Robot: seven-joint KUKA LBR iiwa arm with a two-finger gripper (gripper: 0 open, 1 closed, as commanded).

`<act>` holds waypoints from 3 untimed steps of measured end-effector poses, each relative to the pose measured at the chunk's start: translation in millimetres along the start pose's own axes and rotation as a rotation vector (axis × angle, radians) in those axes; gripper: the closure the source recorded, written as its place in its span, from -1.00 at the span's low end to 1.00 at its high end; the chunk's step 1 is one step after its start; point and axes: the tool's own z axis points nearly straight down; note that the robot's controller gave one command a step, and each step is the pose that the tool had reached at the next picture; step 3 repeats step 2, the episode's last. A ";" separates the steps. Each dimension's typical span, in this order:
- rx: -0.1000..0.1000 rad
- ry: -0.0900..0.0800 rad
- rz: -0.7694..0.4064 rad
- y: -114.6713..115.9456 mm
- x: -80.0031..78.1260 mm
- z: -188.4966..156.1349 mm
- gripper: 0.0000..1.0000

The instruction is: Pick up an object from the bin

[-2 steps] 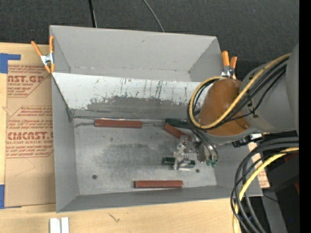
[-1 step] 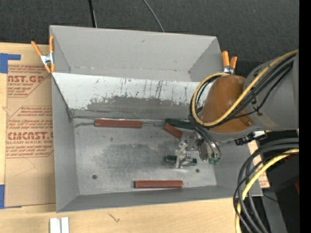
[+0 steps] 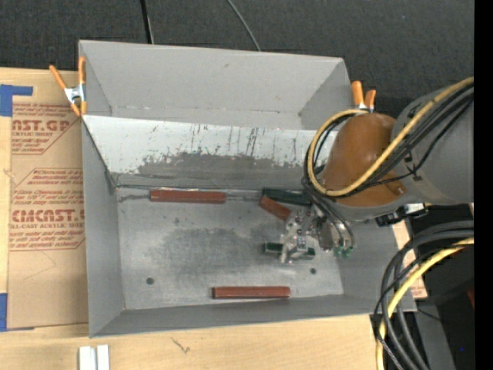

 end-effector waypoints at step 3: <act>0.000 0.002 0.000 0.3 1.2 -31.0 1.00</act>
Offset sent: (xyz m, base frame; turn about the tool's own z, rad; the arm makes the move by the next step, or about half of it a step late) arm 0.0001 0.0001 0.0172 0.0000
